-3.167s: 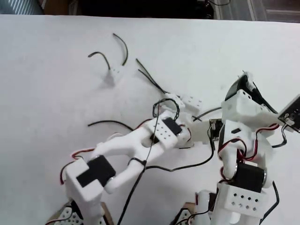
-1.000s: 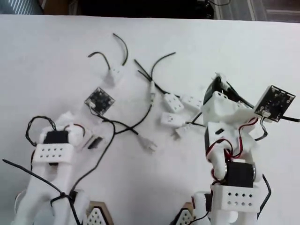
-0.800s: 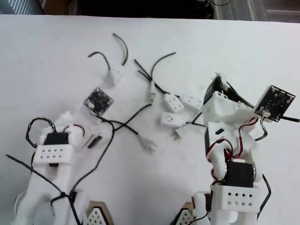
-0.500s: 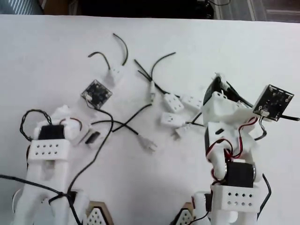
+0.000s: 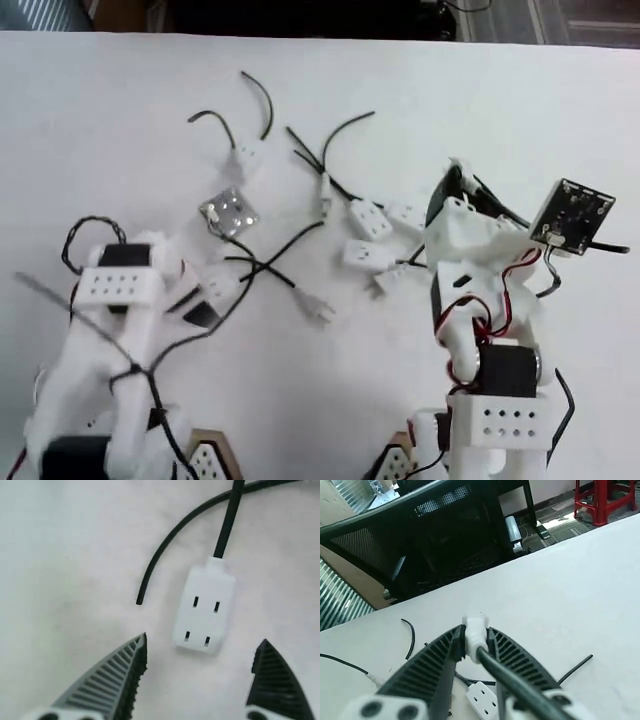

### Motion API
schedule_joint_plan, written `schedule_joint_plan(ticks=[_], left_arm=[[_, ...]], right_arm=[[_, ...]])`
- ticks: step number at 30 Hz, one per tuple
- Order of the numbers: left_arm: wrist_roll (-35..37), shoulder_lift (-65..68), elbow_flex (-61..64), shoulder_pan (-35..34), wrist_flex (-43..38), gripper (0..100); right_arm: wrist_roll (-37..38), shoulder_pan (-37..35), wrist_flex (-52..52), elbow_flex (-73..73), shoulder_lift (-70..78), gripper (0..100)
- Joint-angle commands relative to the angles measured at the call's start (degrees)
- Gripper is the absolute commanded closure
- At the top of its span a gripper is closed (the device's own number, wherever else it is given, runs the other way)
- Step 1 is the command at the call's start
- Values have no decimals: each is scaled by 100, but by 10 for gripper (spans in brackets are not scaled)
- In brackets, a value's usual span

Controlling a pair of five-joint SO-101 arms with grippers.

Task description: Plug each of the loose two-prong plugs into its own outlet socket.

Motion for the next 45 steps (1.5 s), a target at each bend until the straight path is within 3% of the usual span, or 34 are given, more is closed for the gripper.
schedule_joint_plan(ticks=[1, 10, 16, 21, 28, 37, 45], left_arm=[[-70, 919, -703, 84, -26, 681], [-35, 2492, -1688, 163, -26, 779], [-18, 2580, -1723, 532, 105, 823], [765, 2536, -1758, 1077, 105, 827], [1310, 2536, -1758, 1701, 97, 823], [1468, 2369, -1749, 1165, 290, 684], [1512, 831, -1714, 743, 914, 655]], right_arm=[[35, -48, -92, -53, -48, 979], [35, -48, -92, -53, -48, 979], [35, -48, -92, -53, -48, 979], [35, -48, -92, -53, -48, 978], [35, -48, -92, -53, -48, 978], [62, -171, -92, -44, -48, 978], [536, -787, 48, 26, -48, 978]])
